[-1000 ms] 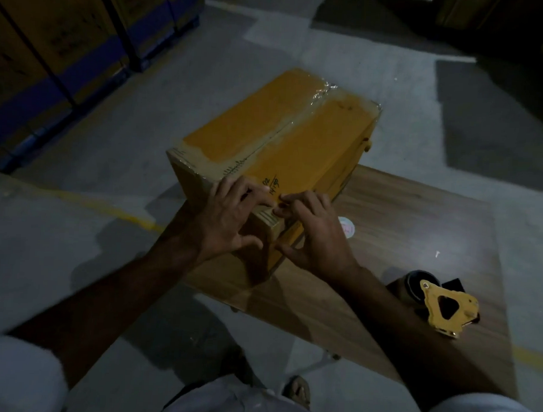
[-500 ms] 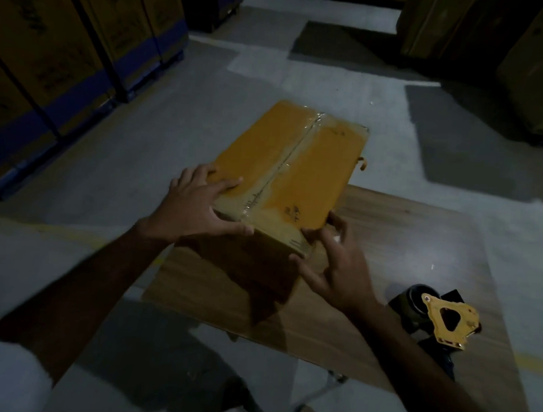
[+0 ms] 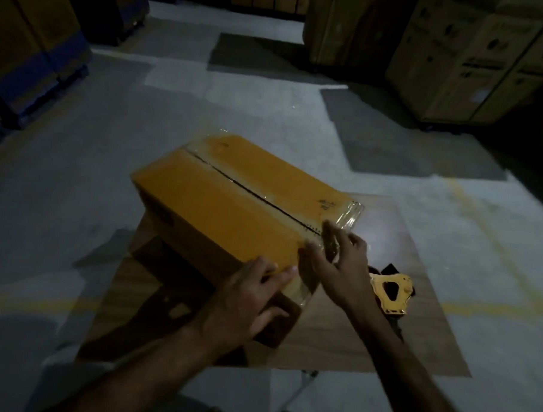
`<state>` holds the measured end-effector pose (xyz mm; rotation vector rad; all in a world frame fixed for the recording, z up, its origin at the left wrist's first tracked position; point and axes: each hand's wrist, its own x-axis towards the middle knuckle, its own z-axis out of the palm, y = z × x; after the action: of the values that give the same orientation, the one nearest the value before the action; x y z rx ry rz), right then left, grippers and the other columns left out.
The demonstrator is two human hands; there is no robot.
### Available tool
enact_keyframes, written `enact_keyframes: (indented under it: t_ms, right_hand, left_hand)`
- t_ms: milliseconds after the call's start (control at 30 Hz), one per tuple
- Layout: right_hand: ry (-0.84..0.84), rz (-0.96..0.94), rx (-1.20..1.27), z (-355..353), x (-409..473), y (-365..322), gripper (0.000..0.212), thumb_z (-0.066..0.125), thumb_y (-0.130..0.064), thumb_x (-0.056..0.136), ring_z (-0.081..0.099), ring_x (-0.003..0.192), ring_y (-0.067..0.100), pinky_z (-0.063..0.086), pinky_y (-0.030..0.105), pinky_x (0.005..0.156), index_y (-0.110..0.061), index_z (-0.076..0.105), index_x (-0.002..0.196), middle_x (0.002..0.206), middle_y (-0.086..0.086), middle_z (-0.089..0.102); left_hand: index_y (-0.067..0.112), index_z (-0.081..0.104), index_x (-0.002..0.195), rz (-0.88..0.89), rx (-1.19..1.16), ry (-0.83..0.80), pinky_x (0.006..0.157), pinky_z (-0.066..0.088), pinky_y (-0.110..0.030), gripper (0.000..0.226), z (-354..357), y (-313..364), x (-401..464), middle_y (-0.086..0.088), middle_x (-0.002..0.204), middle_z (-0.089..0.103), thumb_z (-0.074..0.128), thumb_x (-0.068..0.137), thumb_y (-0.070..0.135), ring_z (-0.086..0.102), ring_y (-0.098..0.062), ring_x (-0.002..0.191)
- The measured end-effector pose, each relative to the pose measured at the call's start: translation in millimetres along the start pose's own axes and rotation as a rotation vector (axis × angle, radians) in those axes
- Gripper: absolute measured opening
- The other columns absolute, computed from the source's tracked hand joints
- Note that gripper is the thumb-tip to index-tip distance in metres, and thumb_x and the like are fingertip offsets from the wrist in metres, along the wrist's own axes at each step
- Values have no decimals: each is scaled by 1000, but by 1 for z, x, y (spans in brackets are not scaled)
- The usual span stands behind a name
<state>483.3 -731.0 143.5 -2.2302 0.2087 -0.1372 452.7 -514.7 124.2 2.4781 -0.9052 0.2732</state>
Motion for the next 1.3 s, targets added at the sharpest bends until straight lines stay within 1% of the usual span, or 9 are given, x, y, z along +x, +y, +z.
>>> enact_keyframes:
  t_ms: [67,200,333,467,567,633,800,1033,1300]
  right_hand:
    - [-45,-21,67,-5,0,-2,70,66,-58,92,44,135,24,54,44,101,-36,41,155,163,2,26]
    - [-196,-75,84,-51,34,10,61,67,-42,93,54,118,-7,54,9,81,-34,49,151,156,-6,46]
    - [-378,-7,-136,-79,77,5,58,64,-29,98,55,111,15,52,15,64,-30,46,153,155,7,44]
    - [-244,54,-510,-60,72,-10,55,63,-16,100,63,103,30,56,46,86,-20,48,153,138,22,55]
    - [-56,-20,-694,-7,32,-28,57,57,-35,103,37,144,44,28,59,120,-19,42,155,153,31,39]
    - [21,-14,-610,20,13,-40,59,41,-51,106,16,156,40,12,54,125,-25,36,159,166,26,23]
    - [63,-178,-569,22,18,-31,76,31,-72,92,30,147,37,25,53,119,-25,48,150,161,18,35]
    - [-29,-344,-600,4,56,-18,88,34,-91,84,41,142,31,32,49,115,-30,55,144,158,6,46]
    - [-90,-326,-518,20,55,-33,79,35,-78,91,38,146,24,28,44,119,-25,54,146,158,3,47]
  left_hand:
    - [17,63,140,27,55,61,77,59,-25,78,9,21,14,-5,118,62,93,70,36,66,-17,98]
    - [14,69,122,74,15,68,72,56,-30,43,18,57,57,-3,112,62,82,84,28,65,-19,87]
    - [24,68,119,28,-120,54,82,59,-36,20,-8,25,71,4,118,62,60,103,32,61,-11,100]
    - [35,54,141,-646,285,230,115,38,-50,48,-60,-76,50,-5,154,40,63,97,51,37,-26,139]
    - [34,47,149,-1000,102,98,113,36,-51,53,-92,-122,39,-14,158,36,55,101,55,36,-35,141]
    - [31,50,151,-974,-48,163,106,47,-47,45,-93,-133,35,-10,149,51,50,107,42,50,-30,132]
    - [26,57,146,-924,-36,368,97,55,-41,40,-85,-123,31,-8,136,61,40,111,18,58,-24,118]
    - [16,58,134,-773,587,75,97,40,-47,39,-68,-88,22,-17,136,51,54,96,9,47,-36,119]
    - [31,66,126,-291,29,-129,118,31,-55,29,-62,-118,102,9,156,48,58,102,45,36,-19,143]
